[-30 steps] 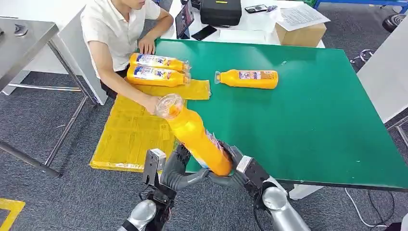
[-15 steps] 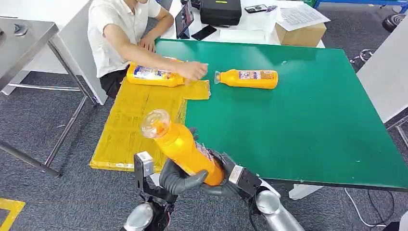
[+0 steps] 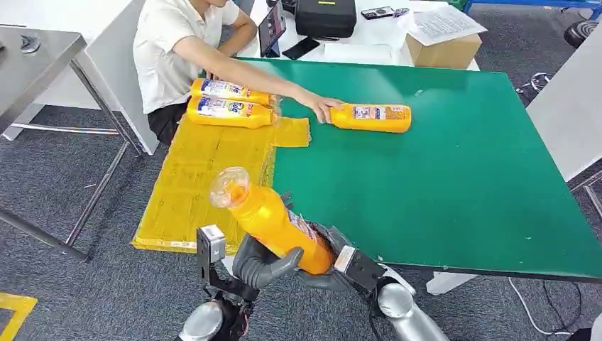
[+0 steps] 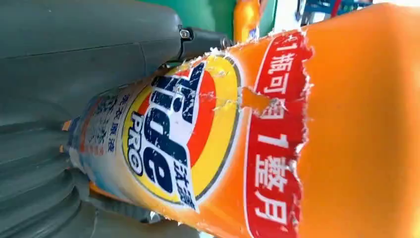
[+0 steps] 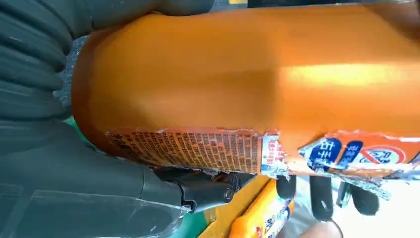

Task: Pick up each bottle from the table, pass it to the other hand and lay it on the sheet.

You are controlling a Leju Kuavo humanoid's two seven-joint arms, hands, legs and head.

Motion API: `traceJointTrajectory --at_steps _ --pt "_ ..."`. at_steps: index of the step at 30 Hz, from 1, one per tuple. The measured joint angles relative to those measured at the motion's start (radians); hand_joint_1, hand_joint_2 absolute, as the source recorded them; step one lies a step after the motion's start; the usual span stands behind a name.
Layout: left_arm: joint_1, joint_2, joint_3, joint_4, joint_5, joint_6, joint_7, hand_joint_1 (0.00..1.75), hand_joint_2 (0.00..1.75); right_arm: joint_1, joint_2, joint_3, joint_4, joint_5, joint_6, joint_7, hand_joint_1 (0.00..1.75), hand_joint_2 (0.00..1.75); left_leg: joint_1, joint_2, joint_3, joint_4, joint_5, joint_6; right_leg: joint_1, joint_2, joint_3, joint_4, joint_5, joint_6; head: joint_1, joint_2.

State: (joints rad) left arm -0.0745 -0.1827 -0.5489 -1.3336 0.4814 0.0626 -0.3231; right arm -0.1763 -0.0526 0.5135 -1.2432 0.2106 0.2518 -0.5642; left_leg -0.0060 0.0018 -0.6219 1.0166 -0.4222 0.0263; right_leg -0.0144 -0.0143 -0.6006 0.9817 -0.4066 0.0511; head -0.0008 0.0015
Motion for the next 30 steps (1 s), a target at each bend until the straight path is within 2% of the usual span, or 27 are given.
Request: traceJointTrajectory --at_steps 3,5,12,13,16,20,25,28,30 --pt "-0.008 -0.001 0.002 0.011 0.000 0.001 -0.005 1.75 1.75 -0.004 0.004 0.005 0.005 0.003 -0.003 0.002 1.31 1.75 0.000 0.000 0.000 0.000 0.000 0.000 0.000 0.000 0.000 0.000 0.000 0.000 0.000 0.000" --pt "-0.014 -0.004 0.008 0.018 0.002 0.000 -0.014 1.75 1.75 -0.011 0.009 0.013 0.010 0.003 -0.006 0.002 0.00 1.75 0.000 0.000 0.000 0.000 0.000 0.000 0.000 0.000 0.000 0.000 0.000 0.000 0.000 0.000" --pt "-0.018 -0.011 0.019 0.018 0.010 -0.008 -0.027 1.75 1.75 -0.012 0.018 0.034 0.016 0.003 -0.006 0.003 0.00 1.75 0.000 0.000 0.000 0.000 0.000 0.000 0.000 0.000 0.000 0.000 0.000 0.000 0.000 0.000" --pt "-0.018 -0.011 0.021 0.017 0.013 -0.014 -0.028 1.75 1.75 -0.012 0.019 0.037 0.018 0.002 -0.006 0.002 0.00 0.00 0.000 0.000 0.000 0.000 0.000 0.000 0.000 0.000 0.000 0.000 0.000 0.000 0.000 0.000" --pt "-0.017 -0.011 0.027 0.013 0.024 -0.020 -0.029 1.75 1.75 -0.011 0.025 0.043 0.023 0.000 -0.017 0.000 0.00 0.00 0.000 0.000 0.000 0.000 0.000 0.000 0.000 0.000 0.000 0.000 0.000 0.000 0.000 0.000" --pt "-0.023 -0.011 0.054 0.010 0.036 0.028 -0.044 1.75 1.75 -0.008 0.040 0.058 0.027 0.044 -0.087 -0.008 0.00 0.00 0.000 0.000 0.000 0.000 0.000 0.000 0.000 0.000 -0.001 0.000 0.000 0.000 0.000 0.000" --pt "-0.032 -0.011 0.079 0.010 0.039 0.041 -0.048 1.75 1.75 -0.005 0.048 0.061 0.030 0.052 -0.101 -0.010 0.00 0.00 0.000 0.000 0.000 0.000 0.000 0.000 0.000 0.000 -0.001 0.000 0.000 0.000 0.000 0.000" --pt "-0.038 -0.011 0.084 0.014 -0.013 0.120 -0.054 1.75 1.75 -0.001 0.049 0.064 0.031 0.066 -0.130 -0.015 0.00 0.00 0.000 0.000 0.000 0.000 0.000 0.000 0.000 0.000 -0.001 0.000 0.000 0.000 0.000 0.000" --pt "-0.064 -0.010 0.094 0.050 -0.086 0.216 -0.057 1.75 1.75 0.012 0.056 0.064 0.032 0.108 -0.200 -0.021 0.00 0.00 0.000 0.000 0.000 0.000 0.000 0.000 0.000 0.000 -0.001 0.000 0.000 0.000 0.000 0.000"
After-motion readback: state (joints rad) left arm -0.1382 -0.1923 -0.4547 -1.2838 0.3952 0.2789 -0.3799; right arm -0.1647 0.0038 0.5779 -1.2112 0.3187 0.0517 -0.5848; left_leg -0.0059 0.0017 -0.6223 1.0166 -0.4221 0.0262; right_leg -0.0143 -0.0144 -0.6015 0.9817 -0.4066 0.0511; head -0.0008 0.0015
